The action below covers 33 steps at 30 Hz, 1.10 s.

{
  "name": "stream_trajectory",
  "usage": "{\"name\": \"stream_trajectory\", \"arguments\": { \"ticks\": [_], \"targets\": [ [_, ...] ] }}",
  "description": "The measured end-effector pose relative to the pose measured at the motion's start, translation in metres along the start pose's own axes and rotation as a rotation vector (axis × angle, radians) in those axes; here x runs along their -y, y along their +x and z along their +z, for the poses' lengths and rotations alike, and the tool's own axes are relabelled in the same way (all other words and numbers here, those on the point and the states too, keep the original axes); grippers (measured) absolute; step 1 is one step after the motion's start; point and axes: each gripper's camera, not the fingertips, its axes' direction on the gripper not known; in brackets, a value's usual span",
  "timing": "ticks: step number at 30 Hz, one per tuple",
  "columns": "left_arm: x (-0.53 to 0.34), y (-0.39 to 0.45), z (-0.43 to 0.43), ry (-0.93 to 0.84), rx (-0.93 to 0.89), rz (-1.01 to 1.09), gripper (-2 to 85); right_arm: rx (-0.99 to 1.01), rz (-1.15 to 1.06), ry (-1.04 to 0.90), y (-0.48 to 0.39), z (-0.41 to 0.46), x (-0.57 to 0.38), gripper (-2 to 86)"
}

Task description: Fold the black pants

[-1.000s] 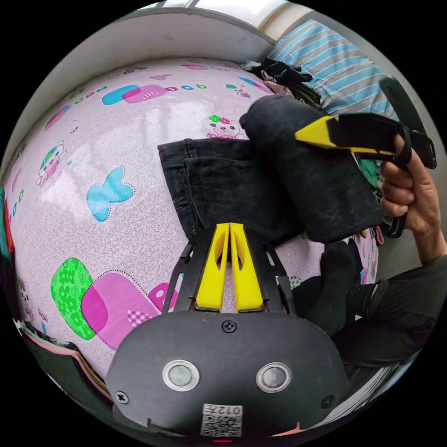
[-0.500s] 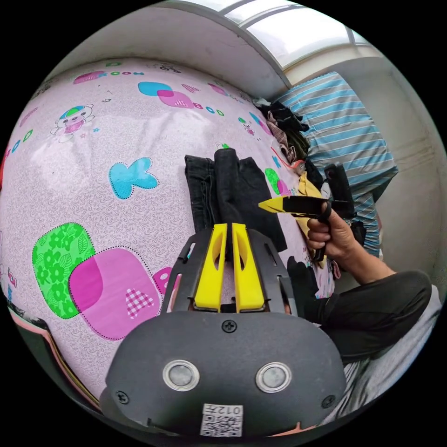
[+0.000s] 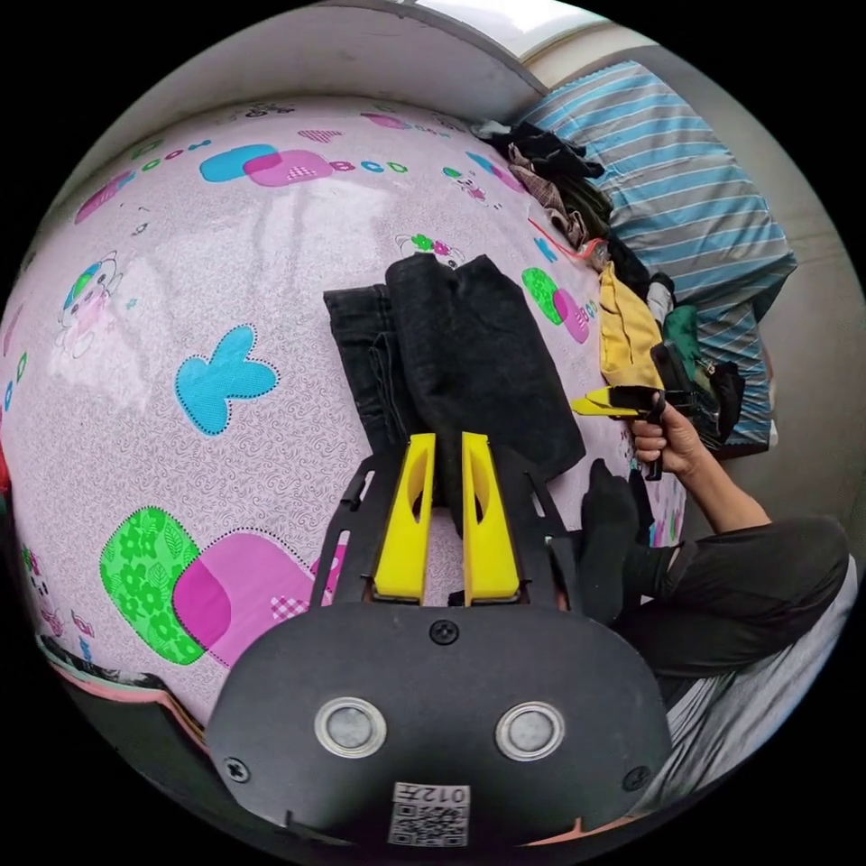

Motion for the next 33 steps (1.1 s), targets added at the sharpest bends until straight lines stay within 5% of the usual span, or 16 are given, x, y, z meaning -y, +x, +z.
{"name": "stream_trajectory", "arguments": {
  "ticks": [11,19,24,33],
  "targets": [
    [0.013,0.062,-0.037,0.09,0.036,0.112,0.5,0.224,0.006,-0.093,0.056,0.005,-0.011,11.5],
    [-0.004,0.089,-0.081,0.288,0.089,0.171,0.2,0.15,-0.112,-0.004,0.036,-0.025,-0.038,8.5],
    [-0.023,-0.003,-0.006,0.111,0.026,-0.156,0.4,0.004,-0.097,-0.058,0.034,-0.018,-0.037,10.4],
    [-0.027,0.001,0.013,0.112,-0.013,-0.142,0.7,0.138,-0.054,-0.064,0.055,-0.013,-0.05,12.4]
  ]
}}
